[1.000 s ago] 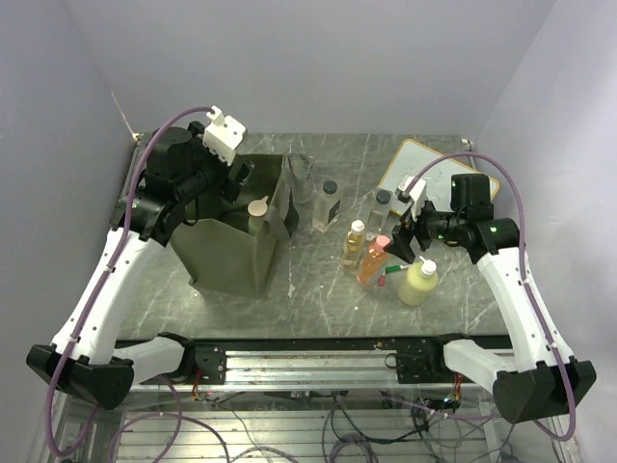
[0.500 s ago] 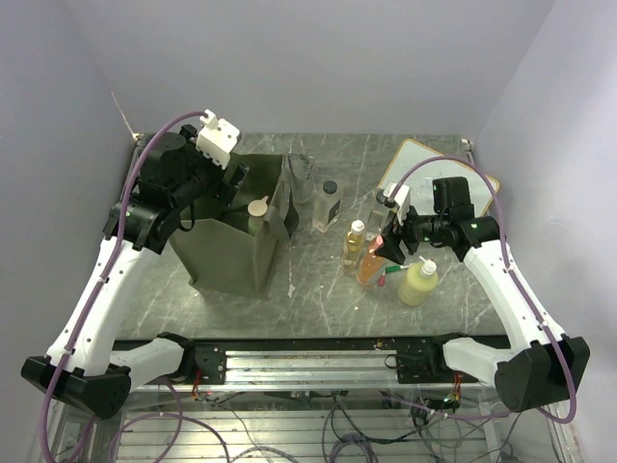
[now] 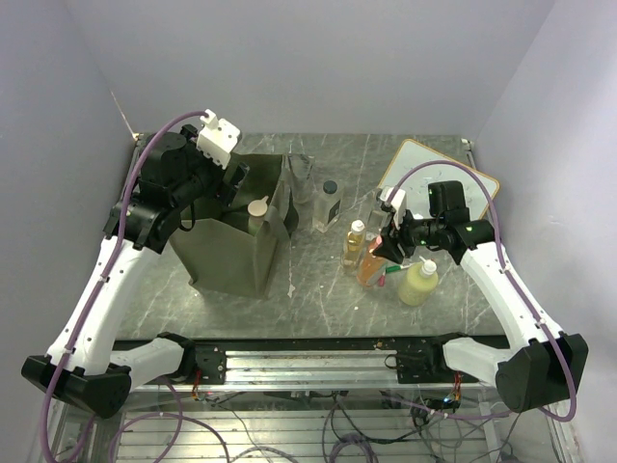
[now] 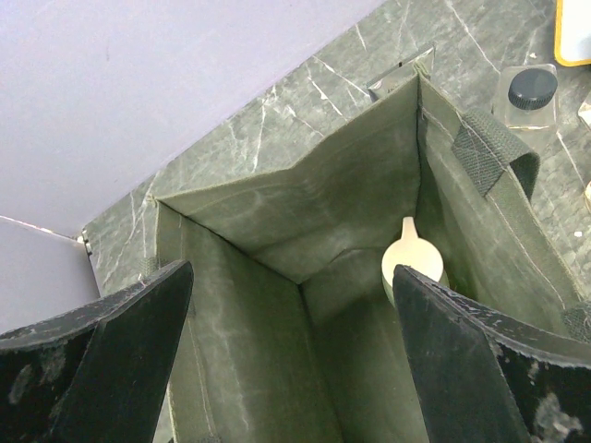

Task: Place the personal care products into the canvas bag
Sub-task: Move the care product at the center of the board.

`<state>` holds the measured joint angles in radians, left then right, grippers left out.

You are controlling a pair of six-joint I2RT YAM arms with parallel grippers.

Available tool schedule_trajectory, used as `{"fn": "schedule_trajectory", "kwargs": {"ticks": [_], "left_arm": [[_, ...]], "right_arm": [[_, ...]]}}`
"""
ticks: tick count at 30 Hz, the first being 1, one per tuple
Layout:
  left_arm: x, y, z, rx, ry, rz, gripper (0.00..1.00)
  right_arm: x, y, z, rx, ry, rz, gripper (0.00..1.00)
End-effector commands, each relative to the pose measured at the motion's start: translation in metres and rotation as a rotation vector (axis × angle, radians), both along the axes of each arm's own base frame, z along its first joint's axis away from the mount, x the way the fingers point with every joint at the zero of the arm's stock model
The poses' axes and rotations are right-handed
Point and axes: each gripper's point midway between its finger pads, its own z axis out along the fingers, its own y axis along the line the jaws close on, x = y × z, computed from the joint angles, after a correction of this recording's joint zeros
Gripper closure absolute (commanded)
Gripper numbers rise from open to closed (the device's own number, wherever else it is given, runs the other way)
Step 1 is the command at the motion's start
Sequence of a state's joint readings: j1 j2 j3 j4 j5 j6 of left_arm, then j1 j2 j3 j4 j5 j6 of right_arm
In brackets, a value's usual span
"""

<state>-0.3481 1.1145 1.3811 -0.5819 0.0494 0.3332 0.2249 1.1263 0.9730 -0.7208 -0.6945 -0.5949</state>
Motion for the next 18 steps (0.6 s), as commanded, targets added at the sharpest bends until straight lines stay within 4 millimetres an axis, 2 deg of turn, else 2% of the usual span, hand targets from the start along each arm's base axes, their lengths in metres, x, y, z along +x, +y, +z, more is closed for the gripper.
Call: {"fn": "schedule_trajectory", "kwargs": {"ticks": [1, 4, 14, 18], "left_arm": [[0.000, 0.002, 0.008, -0.003, -0.025, 0.002, 0.01], [-0.001, 0.003, 0.007, 0.004, -0.026, 0.001, 0.01], [-0.008, 0.006, 0.006, 0.062, 0.003, -0.025, 0.01], [-0.010, 0.012, 0.012, 0.080, -0.006, -0.001, 0.01]], "right_arm": [[-0.001, 0.004, 0.005, 0.014, -0.018, 0.014, 0.53], [0.000, 0.004, 0.006, 0.011, -0.024, 0.019, 0.59], [-0.008, 0.005, 0.006, -0.001, -0.010, 0.051, 0.98], [-0.011, 0.011, 0.024, 0.022, -0.049, 0.088, 1.00]]}}
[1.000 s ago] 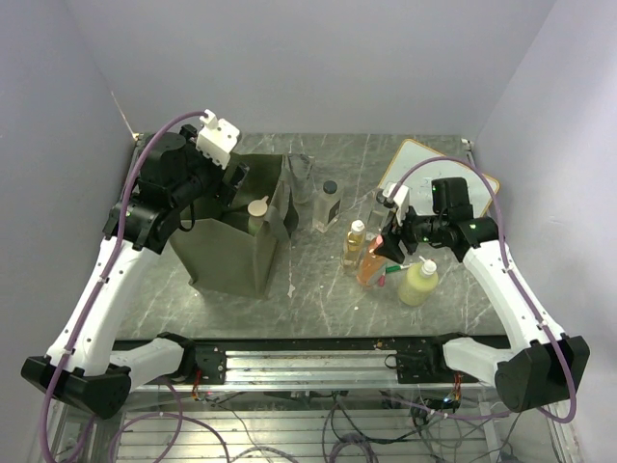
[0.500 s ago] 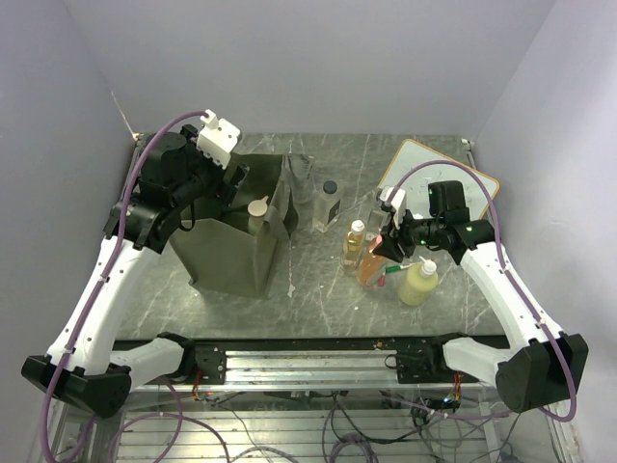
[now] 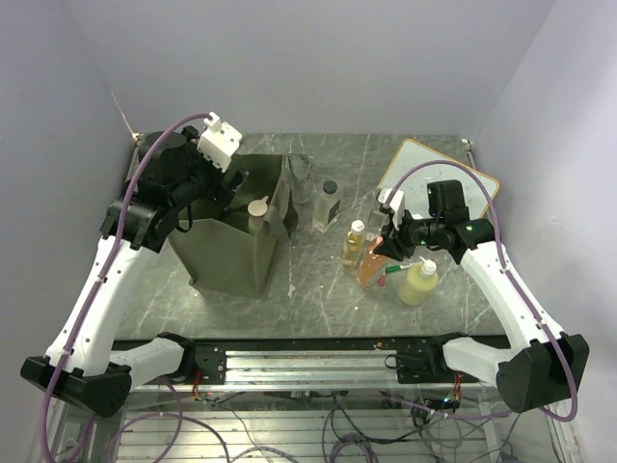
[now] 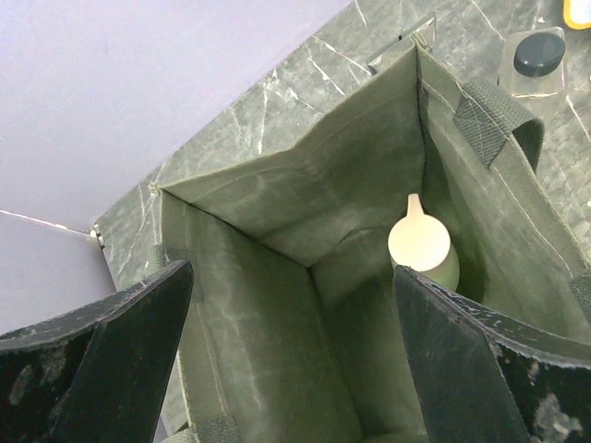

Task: Place the personal care products into the canvas bag
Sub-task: Move the care product at the center of the board.

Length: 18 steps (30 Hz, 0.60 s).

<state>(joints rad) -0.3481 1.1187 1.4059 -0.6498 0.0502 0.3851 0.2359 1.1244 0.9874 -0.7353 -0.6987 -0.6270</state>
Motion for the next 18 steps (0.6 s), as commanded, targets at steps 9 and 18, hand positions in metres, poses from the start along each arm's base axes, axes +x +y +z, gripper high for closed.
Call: {"fn": "schedule_trajectory", "kwargs": {"ticks": [9, 18], "left_arm": [[-0.003, 0.017, 0.010, 0.041, -0.016, 0.064, 0.01], [-0.009, 0.018, 0.003, 0.050, 0.022, 0.017, 0.01]], "right_arm": [[-0.033, 0.029, 0.039, 0.072, -0.055, 0.214, 1.00], [-0.051, 0.072, 0.046, 0.109, -0.068, 0.400, 1.00]]}}
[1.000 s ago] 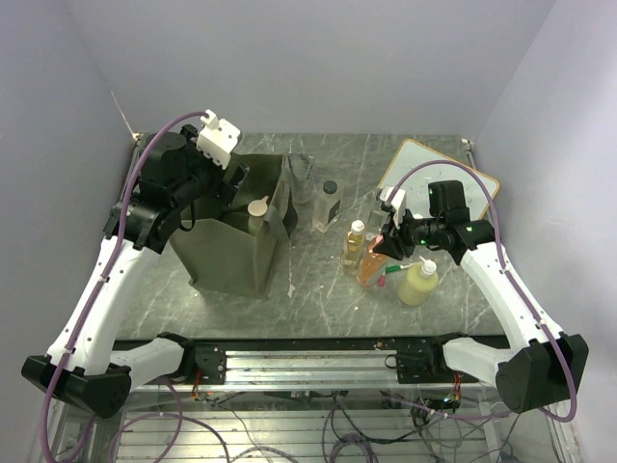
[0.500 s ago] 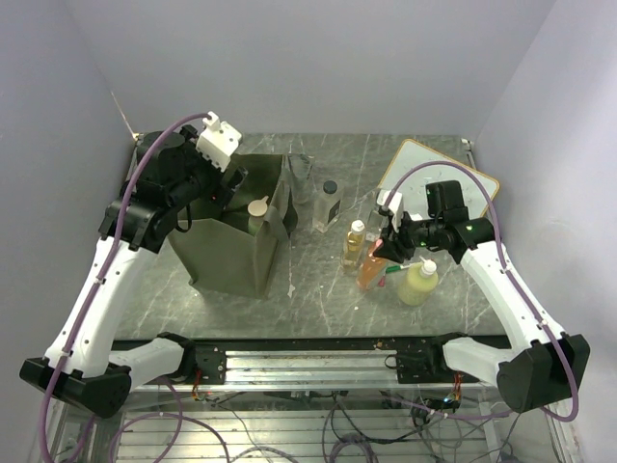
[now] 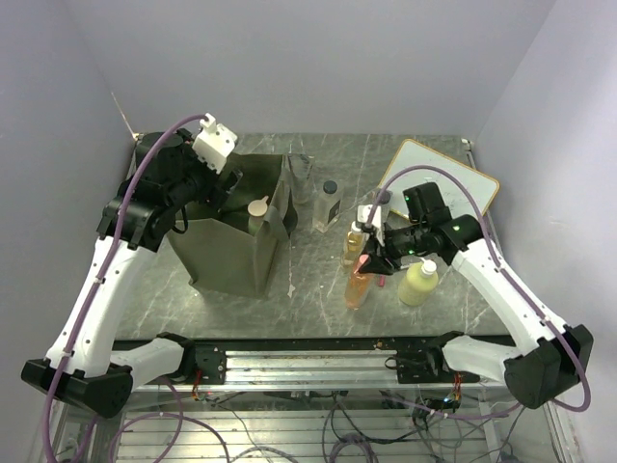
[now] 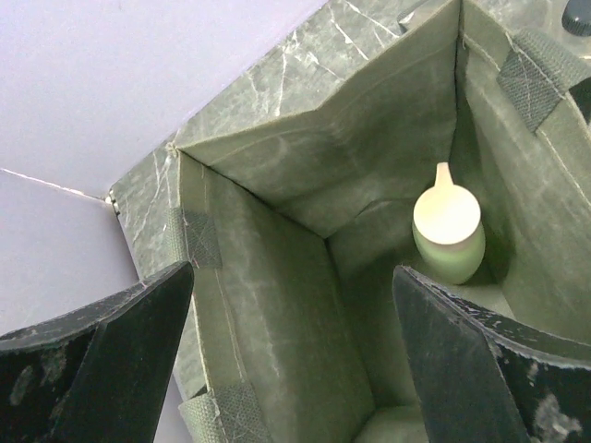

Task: Place the personal care products into the canvas bag
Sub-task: Move the care product at the center of the board.

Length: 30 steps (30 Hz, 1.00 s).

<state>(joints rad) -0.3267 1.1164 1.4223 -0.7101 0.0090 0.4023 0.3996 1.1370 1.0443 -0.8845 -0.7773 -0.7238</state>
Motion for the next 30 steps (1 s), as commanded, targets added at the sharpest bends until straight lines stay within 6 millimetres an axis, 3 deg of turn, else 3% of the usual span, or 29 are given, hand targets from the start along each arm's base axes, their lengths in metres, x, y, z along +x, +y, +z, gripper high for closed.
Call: {"fn": "schedule_trajectory", "kwargs": {"ticks": [1, 11, 15, 23, 27, 30], "left_arm": [[-0.005, 0.000, 0.007, 0.015, -0.002, -0.042, 0.01], [-0.004, -0.007, 0.014, -0.010, -0.001, -0.070, 0.01], [-0.007, -0.012, 0.023, -0.035, -0.014, -0.091, 0.01], [-0.021, -0.030, 0.027, -0.091, 0.004, -0.194, 0.01], [-0.026, -0.038, 0.029, -0.111, 0.007, -0.246, 0.01], [-0.027, -0.041, 0.032, -0.120, 0.004, -0.262, 0.01]], "right_arm": [[-0.001, 0.039, 0.040, 0.125, -0.095, 0.143, 1.00], [-0.014, 0.107, 0.045, 0.140, -0.139, 0.300, 1.00], [-0.015, 0.118, 0.037, 0.110, -0.145, 0.329, 1.00], [-0.014, 0.120, 0.021, 0.069, -0.154, 0.351, 1.00], [-0.016, 0.118, 0.015, 0.058, -0.154, 0.353, 0.78], [-0.015, 0.117, 0.014, 0.054, -0.155, 0.342, 0.68]]}}
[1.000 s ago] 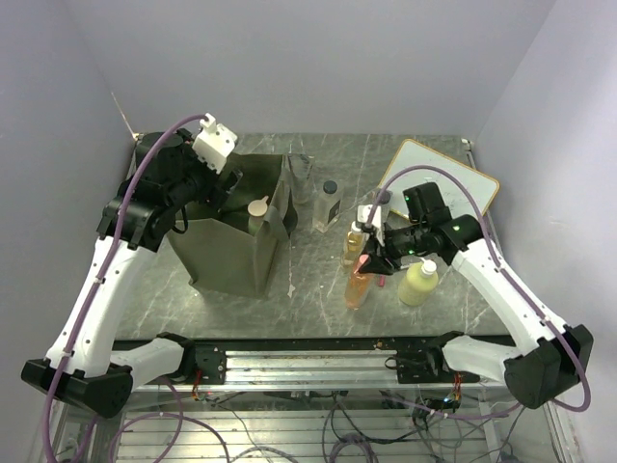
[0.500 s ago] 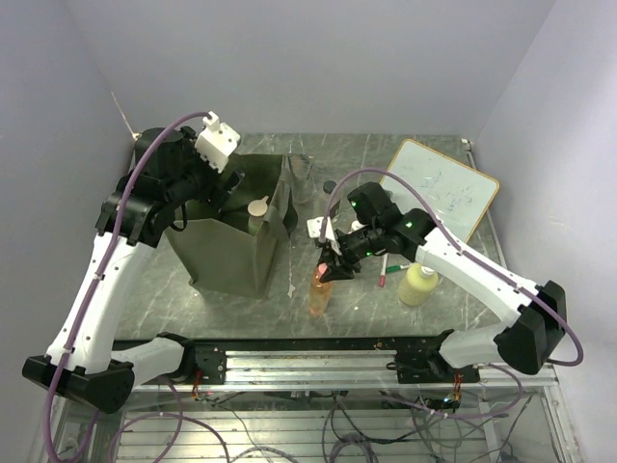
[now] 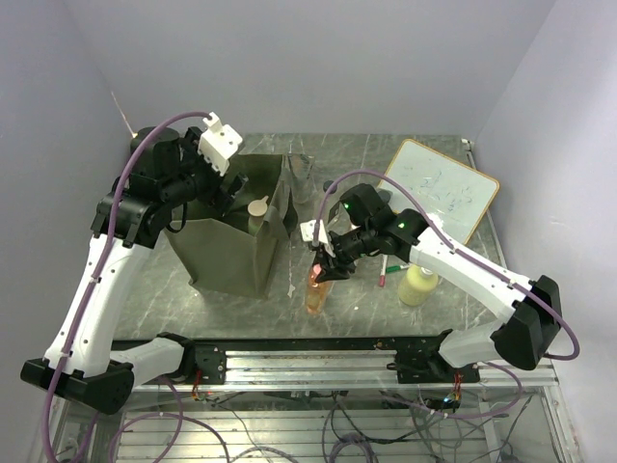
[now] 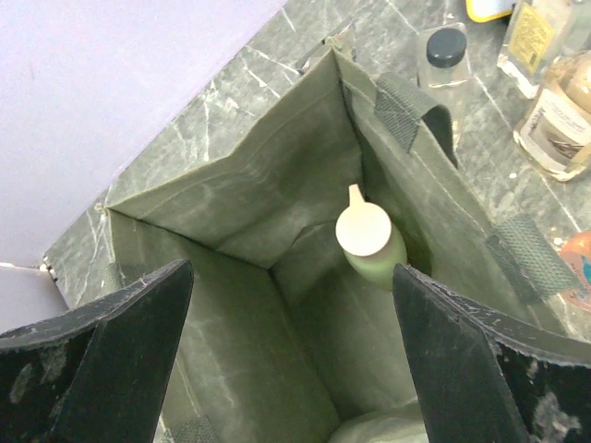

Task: Place the personal care products into the canvas bag
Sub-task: Move the care product at the center of the board.

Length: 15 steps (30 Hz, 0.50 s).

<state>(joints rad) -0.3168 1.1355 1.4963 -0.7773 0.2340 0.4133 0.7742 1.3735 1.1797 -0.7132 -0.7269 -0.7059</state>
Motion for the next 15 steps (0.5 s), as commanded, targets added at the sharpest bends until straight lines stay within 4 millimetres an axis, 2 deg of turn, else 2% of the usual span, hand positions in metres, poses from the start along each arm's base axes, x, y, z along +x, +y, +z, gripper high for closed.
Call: {"fn": "schedule_trajectory", "kwargs": {"ticks": [1, 2, 5, 7, 11, 15], "left_arm": [[-0.010, -0.010, 0.021, -0.053, -0.028, -0.065, 0.01], [-0.010, -0.010, 0.021, -0.054, -0.026, -0.069, 0.01], [-0.012, -0.013, 0.021, -0.048, -0.018, -0.089, 0.01], [-0.014, -0.013, 0.020, -0.040, -0.017, -0.104, 0.01], [-0.019, -0.020, 0.020, -0.048, -0.003, -0.151, 0.01], [-0.025, -0.031, 0.029, -0.073, 0.008, -0.218, 0.01]], "right_arm": [[0.009, 0.010, 0.016, 0.060, -0.076, 0.009, 0.62], [0.009, 0.010, 0.015, 0.057, -0.073, 0.009, 0.56], [0.008, 0.010, 0.015, 0.056, -0.064, 0.014, 0.47], [0.008, 0.010, 0.015, 0.059, -0.062, 0.013, 0.37], [0.006, 0.009, 0.023, 0.077, -0.065, 0.007, 0.21], [0.008, 0.002, 0.041, 0.097, -0.113, -0.031, 0.16]]}}
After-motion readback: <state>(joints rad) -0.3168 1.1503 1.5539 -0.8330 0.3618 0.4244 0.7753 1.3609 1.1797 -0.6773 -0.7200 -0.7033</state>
